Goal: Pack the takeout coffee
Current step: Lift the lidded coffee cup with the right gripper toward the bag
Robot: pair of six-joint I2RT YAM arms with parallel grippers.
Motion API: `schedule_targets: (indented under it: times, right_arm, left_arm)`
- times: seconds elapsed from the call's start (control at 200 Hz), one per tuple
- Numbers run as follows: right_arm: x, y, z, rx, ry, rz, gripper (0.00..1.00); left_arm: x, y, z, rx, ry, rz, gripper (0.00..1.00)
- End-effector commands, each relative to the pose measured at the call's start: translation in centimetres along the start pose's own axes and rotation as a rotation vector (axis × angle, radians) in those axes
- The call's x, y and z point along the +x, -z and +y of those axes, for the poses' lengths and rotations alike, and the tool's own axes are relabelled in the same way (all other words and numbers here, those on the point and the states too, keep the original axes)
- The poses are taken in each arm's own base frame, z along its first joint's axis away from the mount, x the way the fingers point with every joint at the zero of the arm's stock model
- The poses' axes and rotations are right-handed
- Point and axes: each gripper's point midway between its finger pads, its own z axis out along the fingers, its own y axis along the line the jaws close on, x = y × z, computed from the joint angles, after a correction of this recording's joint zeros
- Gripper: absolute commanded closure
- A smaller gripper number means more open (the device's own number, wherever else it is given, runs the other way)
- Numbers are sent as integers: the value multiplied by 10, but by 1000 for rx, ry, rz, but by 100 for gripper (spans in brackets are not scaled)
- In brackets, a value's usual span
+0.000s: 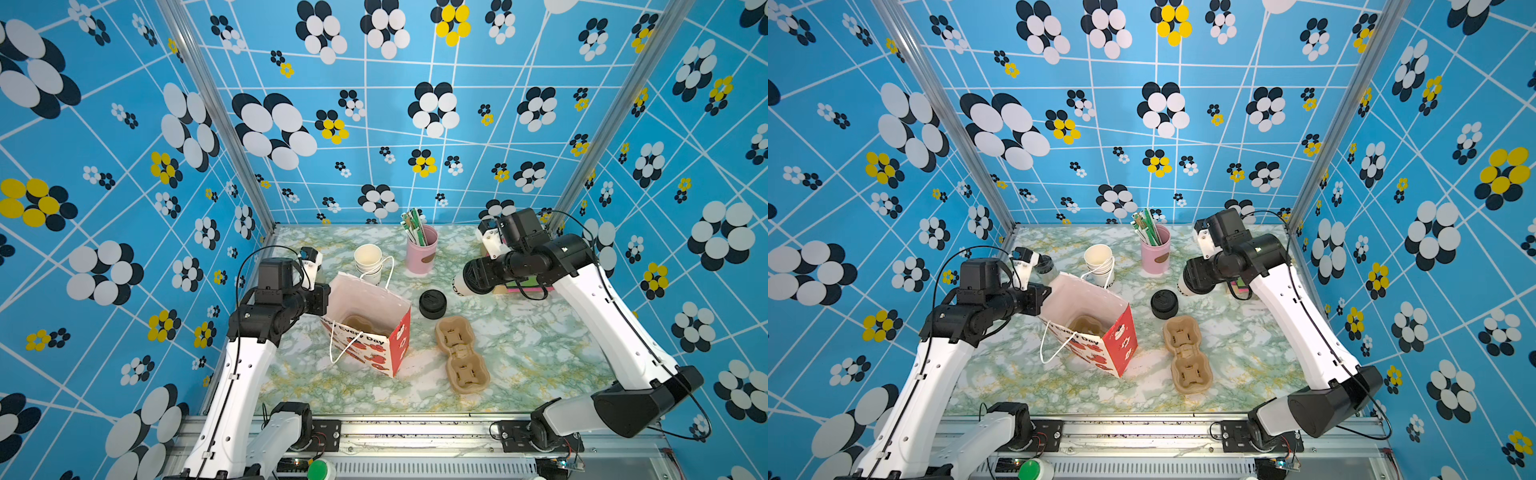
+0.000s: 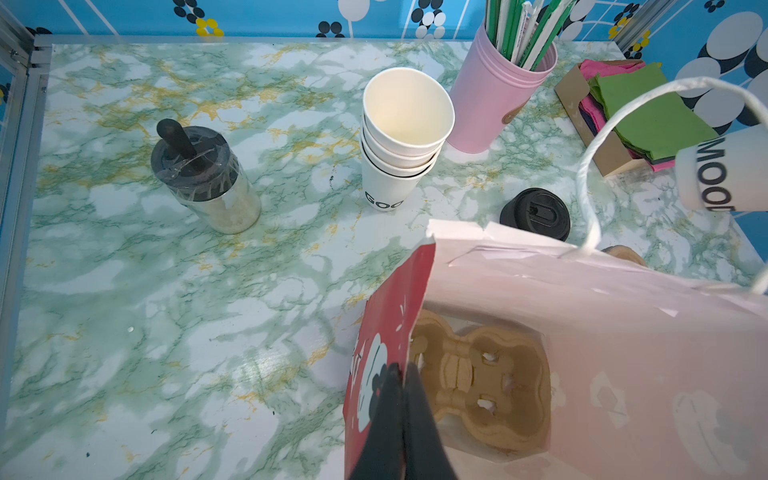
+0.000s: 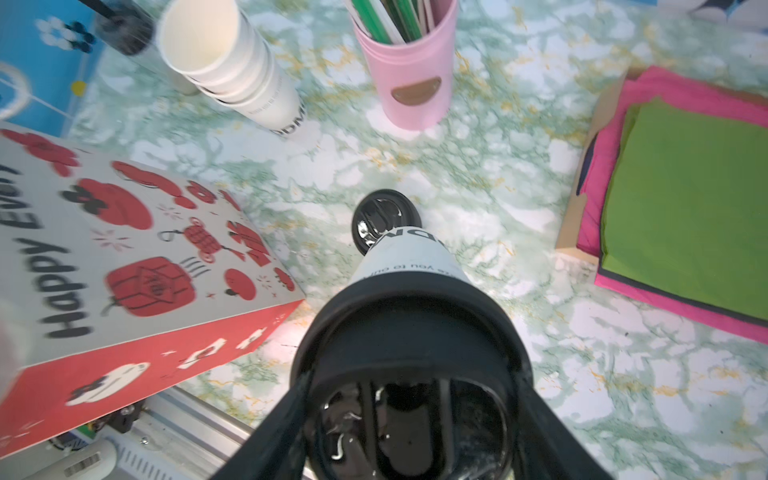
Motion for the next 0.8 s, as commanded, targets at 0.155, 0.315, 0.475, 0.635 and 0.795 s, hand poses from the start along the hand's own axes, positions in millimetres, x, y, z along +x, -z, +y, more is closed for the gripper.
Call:
schedule_targets:
  times: [0.155, 0.315, 0.475, 0.635, 0.795]
  right_arm:
    - [-21, 50, 62, -179, 57, -98, 40]
    - [-28, 60, 93, -220, 136, -106, 41]
    - [-34, 71, 122, -262, 201, -127, 41]
    - [-36, 78, 150, -299, 268, -132, 41]
    - [-35, 79, 174, -322, 325, -122, 41]
  left_arm:
    - [1, 1, 2, -4, 2, -3, 100]
    - [0, 1, 1, 0, 3, -5, 100]
    - [0, 1, 1, 2, 6, -5, 100]
    - [0, 2, 0, 3, 6, -7, 100]
    - [1, 1, 1, 3, 7, -5, 100]
